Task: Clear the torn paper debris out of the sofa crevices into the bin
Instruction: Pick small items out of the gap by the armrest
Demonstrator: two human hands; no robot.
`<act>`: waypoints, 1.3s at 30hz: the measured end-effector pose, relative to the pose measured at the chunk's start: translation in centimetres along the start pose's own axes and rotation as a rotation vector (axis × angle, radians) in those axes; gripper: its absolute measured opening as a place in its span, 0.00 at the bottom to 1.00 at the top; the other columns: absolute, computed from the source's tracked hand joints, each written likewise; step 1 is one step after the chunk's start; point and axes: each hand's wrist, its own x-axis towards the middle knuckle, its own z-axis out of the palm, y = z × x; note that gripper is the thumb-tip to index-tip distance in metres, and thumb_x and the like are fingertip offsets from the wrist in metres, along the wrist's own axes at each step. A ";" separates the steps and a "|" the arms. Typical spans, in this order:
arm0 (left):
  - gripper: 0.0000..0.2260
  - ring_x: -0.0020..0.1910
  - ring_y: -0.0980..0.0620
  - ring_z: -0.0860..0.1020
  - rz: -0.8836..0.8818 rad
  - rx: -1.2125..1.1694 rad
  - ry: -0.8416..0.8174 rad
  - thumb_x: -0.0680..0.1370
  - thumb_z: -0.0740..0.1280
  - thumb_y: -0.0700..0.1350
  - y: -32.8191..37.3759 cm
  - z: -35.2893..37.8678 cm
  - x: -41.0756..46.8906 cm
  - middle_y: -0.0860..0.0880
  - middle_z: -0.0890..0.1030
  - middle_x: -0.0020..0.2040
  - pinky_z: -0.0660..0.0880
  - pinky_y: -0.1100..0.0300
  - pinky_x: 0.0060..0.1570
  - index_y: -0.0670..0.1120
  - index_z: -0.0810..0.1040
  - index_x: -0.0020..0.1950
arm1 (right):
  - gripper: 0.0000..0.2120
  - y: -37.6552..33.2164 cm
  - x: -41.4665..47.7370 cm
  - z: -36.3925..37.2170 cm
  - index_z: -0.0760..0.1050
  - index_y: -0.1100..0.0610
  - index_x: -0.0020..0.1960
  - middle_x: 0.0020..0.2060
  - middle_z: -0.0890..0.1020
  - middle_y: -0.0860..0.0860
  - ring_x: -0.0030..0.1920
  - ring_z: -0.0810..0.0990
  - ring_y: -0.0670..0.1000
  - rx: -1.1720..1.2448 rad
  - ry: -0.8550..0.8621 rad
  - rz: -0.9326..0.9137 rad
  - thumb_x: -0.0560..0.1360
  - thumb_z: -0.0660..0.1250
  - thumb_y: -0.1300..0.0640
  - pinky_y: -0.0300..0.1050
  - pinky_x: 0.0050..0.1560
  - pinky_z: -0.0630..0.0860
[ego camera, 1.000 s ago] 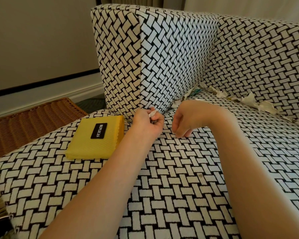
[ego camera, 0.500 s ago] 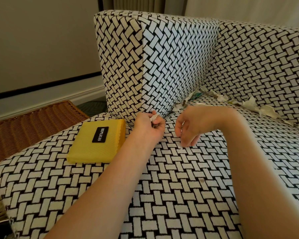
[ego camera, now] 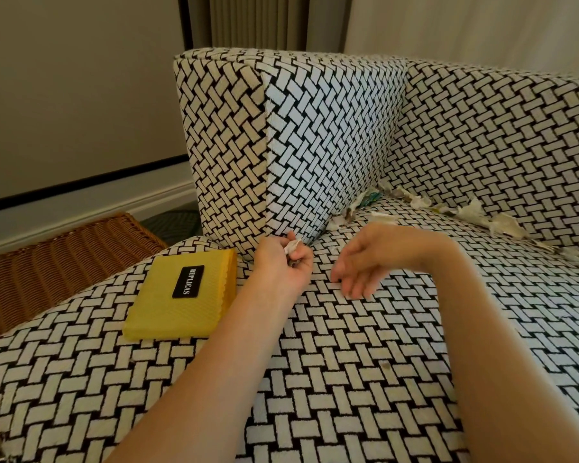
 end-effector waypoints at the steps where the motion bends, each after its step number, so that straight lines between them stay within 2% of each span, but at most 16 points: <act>1: 0.08 0.25 0.58 0.58 -0.001 -0.004 0.001 0.78 0.52 0.33 0.0 0.0 0.0 0.48 0.70 0.36 0.58 0.71 0.13 0.40 0.68 0.42 | 0.07 -0.1 -0.2 0.2 0.79 0.60 0.49 0.37 0.85 0.55 0.35 0.84 0.49 0.026 -0.153 0.041 0.76 0.63 0.60 0.37 0.37 0.81; 3: 0.08 0.25 0.58 0.58 0.002 -0.007 -0.002 0.78 0.52 0.33 0.0 0.0 0.2 0.48 0.70 0.36 0.58 0.71 0.14 0.40 0.68 0.42 | 0.09 0.2 0.5 0.7 0.79 0.62 0.52 0.39 0.85 0.56 0.36 0.84 0.49 0.142 -0.195 0.051 0.76 0.62 0.61 0.37 0.37 0.81; 8: 0.07 0.25 0.58 0.59 -0.008 -0.020 0.000 0.78 0.53 0.33 0.0 -0.1 0.2 0.48 0.70 0.36 0.59 0.72 0.14 0.39 0.69 0.44 | 0.06 2.2 2.4 -0.4 0.78 0.61 0.49 0.47 0.83 0.59 0.41 0.82 0.49 0.396 0.645 -0.140 0.76 0.63 0.62 0.37 0.42 0.81; 10: 0.08 0.25 0.58 0.59 -0.004 -0.017 0.002 0.78 0.53 0.33 0.0 -0.1 0.1 0.48 0.70 0.35 0.58 0.72 0.14 0.39 0.69 0.43 | 0.08 2.3 1.9 -1.0 0.78 0.64 0.51 0.44 0.82 0.58 0.39 0.82 0.49 0.487 0.594 -0.208 0.76 0.62 0.63 0.36 0.40 0.81; 13: 0.08 0.25 0.58 0.58 0.006 0.002 -0.004 0.78 0.52 0.33 0.0 -0.1 0.1 0.48 0.69 0.35 0.58 0.71 0.14 0.40 0.69 0.43 | 0.09 1.8 0.8 -0.4 0.77 0.63 0.51 0.43 0.83 0.59 0.38 0.84 0.50 0.408 0.098 -0.128 0.77 0.60 0.64 0.38 0.40 0.81; 14: 0.08 0.25 0.58 0.58 0.013 0.014 -0.004 0.78 0.52 0.33 -0.1 -0.1 0.1 0.48 0.69 0.35 0.58 0.71 0.14 0.40 0.69 0.43 | 0.09 1.8 1.0 -0.1 0.77 0.63 0.52 0.44 0.84 0.58 0.40 0.84 0.50 0.366 0.019 -0.103 0.77 0.60 0.64 0.38 0.41 0.81; 15: 0.08 0.26 0.58 0.58 0.023 0.029 -0.001 0.78 0.52 0.33 -0.2 -0.1 0.2 0.48 0.69 0.35 0.58 0.71 0.14 0.40 0.68 0.42 | 0.09 1.8 1.5 0.1 0.77 0.63 0.52 0.45 0.84 0.58 0.41 0.84 0.49 0.351 0.052 -0.100 0.77 0.60 0.64 0.38 0.43 0.81; 19: 0.10 0.26 0.56 0.59 0.067 0.118 0.031 0.78 0.52 0.33 -0.8 0.3 0.8 0.48 0.67 0.34 0.58 0.71 0.15 0.41 0.67 0.39 | 0.10 1.7 3.3 -0.7 0.78 0.63 0.47 0.49 0.82 0.60 0.43 0.83 0.49 0.449 0.525 -0.202 0.76 0.58 0.70 0.37 0.44 0.81; 24: 0.13 0.27 0.56 0.60 0.102 0.079 0.076 0.81 0.48 0.40 -1.7 2.0 2.7 0.48 0.66 0.34 0.57 0.71 0.15 0.42 0.65 0.39 | 0.11 1.8 3.5 -0.5 0.78 0.62 0.46 0.45 0.83 0.57 0.43 0.83 0.49 0.484 0.323 -0.181 0.76 0.57 0.70 0.39 0.46 0.81; 28: 0.13 0.25 0.55 0.59 0.174 0.073 0.143 0.80 0.48 0.43 -2.9 3.1 3.4 0.48 0.66 0.33 0.56 0.68 0.17 0.44 0.63 0.37 | 0.09 2.3 5.3 0.0 0.77 0.55 0.47 0.51 0.81 0.55 0.48 0.81 0.50 0.261 0.681 -0.180 0.75 0.62 0.67 0.43 0.53 0.78; 31: 0.15 0.31 0.50 0.72 0.239 0.119 0.199 0.79 0.48 0.42 -3.5 3.4 3.5 0.41 0.77 0.50 0.67 0.67 0.27 0.39 0.73 0.56 | 0.09 2.4 5.0 -0.5 0.75 0.59 0.47 0.47 0.81 0.56 0.44 0.82 0.49 0.394 0.604 -0.198 0.76 0.59 0.69 0.38 0.46 0.80; 33: 0.18 0.40 0.48 0.77 0.273 0.153 0.258 0.79 0.50 0.40 -3.8 3.4 3.8 0.39 0.76 0.57 0.69 0.66 0.30 0.37 0.69 0.65 | 0.11 2.3 4.9 0.1 0.75 0.57 0.43 0.46 0.81 0.55 0.44 0.81 0.49 0.317 0.551 -0.172 0.76 0.59 0.69 0.39 0.48 0.80; 34: 0.17 0.38 0.49 0.77 0.276 0.159 0.254 0.79 0.50 0.39 -3.9 3.4 3.9 0.40 0.75 0.53 0.65 0.66 0.26 0.37 0.70 0.63 | 0.12 2.3 5.1 0.2 0.75 0.54 0.41 0.46 0.81 0.53 0.46 0.81 0.49 0.200 0.633 -0.180 0.75 0.59 0.69 0.40 0.50 0.79; 36: 0.14 0.28 0.54 0.73 0.267 0.142 0.226 0.78 0.48 0.38 -3.9 3.3 4.3 0.44 0.72 0.40 0.60 0.68 0.18 0.43 0.73 0.44 | 0.12 2.3 5.1 0.2 0.74 0.53 0.42 0.46 0.80 0.50 0.49 0.79 0.50 0.033 0.933 -0.224 0.74 0.60 0.69 0.39 0.51 0.77; 38: 0.14 0.22 0.53 0.64 0.238 0.139 0.226 0.78 0.48 0.37 -3.7 3.1 4.6 0.46 0.65 0.34 0.57 0.69 0.14 0.45 0.64 0.34 | 0.12 2.5 5.1 -0.2 0.73 0.54 0.53 0.53 0.77 0.51 0.56 0.76 0.51 -0.022 1.104 -0.268 0.72 0.64 0.67 0.40 0.54 0.74; 39: 0.14 0.21 0.53 0.62 0.217 0.139 0.222 0.78 0.48 0.37 -3.6 3.0 4.6 0.46 0.64 0.33 0.56 0.70 0.13 0.45 0.62 0.33 | 0.19 2.6 5.2 -0.5 0.69 0.55 0.61 0.60 0.73 0.52 0.63 0.71 0.52 -0.072 1.067 -0.238 0.71 0.67 0.64 0.45 0.62 0.71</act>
